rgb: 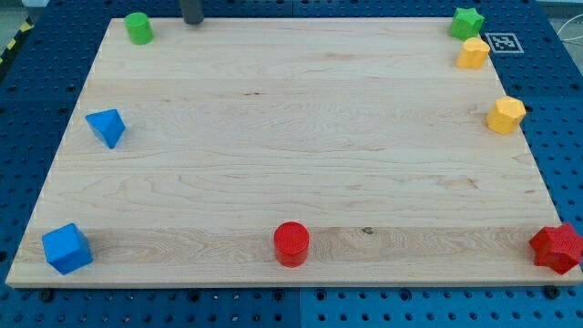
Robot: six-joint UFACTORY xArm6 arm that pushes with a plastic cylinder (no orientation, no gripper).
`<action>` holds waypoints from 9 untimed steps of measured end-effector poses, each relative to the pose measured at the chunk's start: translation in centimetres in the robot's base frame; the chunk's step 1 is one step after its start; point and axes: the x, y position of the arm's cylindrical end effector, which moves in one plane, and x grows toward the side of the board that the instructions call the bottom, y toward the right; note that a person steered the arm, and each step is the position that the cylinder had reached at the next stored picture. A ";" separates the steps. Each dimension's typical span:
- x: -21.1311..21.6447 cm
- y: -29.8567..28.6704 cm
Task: Point your arm to green circle
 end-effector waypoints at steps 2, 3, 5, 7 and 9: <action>7.0 2.2; 9.3 -4.3; 8.9 -14.1; 5.5 -14.1; 0.3 -13.3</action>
